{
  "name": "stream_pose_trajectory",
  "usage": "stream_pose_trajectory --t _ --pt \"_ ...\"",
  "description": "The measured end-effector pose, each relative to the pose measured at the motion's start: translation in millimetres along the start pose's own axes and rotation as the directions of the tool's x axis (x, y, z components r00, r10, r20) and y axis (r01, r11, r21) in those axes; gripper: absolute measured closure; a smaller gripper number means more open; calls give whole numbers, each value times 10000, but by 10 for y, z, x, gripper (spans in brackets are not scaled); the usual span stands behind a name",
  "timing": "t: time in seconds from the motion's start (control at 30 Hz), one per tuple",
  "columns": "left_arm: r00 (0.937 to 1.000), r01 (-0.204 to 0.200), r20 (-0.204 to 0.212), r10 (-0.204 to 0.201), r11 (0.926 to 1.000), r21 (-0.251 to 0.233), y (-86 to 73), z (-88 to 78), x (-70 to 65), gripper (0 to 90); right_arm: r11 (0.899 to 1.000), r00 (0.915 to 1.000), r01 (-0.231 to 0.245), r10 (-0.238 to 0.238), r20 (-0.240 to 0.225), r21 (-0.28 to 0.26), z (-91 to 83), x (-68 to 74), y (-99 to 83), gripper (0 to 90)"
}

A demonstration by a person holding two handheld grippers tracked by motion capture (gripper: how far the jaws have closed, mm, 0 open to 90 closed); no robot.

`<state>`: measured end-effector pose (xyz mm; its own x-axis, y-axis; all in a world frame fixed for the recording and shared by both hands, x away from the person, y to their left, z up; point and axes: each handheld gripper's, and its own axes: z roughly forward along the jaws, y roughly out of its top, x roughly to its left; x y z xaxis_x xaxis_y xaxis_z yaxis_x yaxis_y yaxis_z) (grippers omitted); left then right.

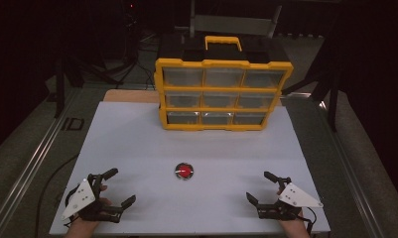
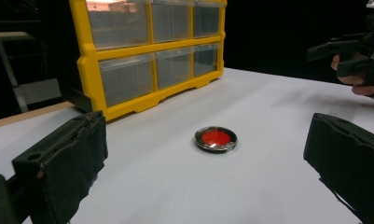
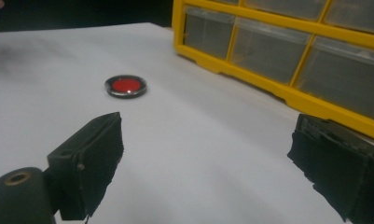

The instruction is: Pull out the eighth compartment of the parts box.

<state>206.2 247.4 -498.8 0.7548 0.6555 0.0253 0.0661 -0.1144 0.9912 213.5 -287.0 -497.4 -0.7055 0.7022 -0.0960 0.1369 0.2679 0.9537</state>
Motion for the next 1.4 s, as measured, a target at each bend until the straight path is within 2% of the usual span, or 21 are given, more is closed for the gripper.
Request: stream_pose_trajectory --t 0.27,0.47,0.8,0.87,0.97,1.2,1.37,1.4 --pt "9999 -21 -116 20 10000 -85 -5 -50 8 4 9993 9999 124 -120 -96 366 34 39 17 91" --pt "9999 55 -128 -57 9999 -139 -10 -50 13 4 9992 9998 193 -189 -112 362 37 60 31 93" --pt "9999 53 -141 -55 9999 -151 -3 -55 12 4 9980 9990 416 -421 115 473 35 94 59 98" --pt "9999 49 -148 -51 9999 -140 -2 -57 16 4 9957 9983 550 -562 144 747 50 106 72 98" --pt "9999 50 -136 -52 9999 -155 0 -55 16 4 9961 9982 569 -581 163 671 43 113 83 98" --pt "9997 87 -224 -93 9996 -250 6 -71 21 4 9966 9967 751 -760 283 329 -55 99 228 98" --pt "9997 85 -239 -91 9997 -223 6 -71 21 4 9930 9921 1154 -1165 476 250 -115 81 405 98" --pt "9997 84 -238 -89 9997 -224 6 -71 19 4 9914 9903 1295 -1303 487 174 -131 63 491 98"
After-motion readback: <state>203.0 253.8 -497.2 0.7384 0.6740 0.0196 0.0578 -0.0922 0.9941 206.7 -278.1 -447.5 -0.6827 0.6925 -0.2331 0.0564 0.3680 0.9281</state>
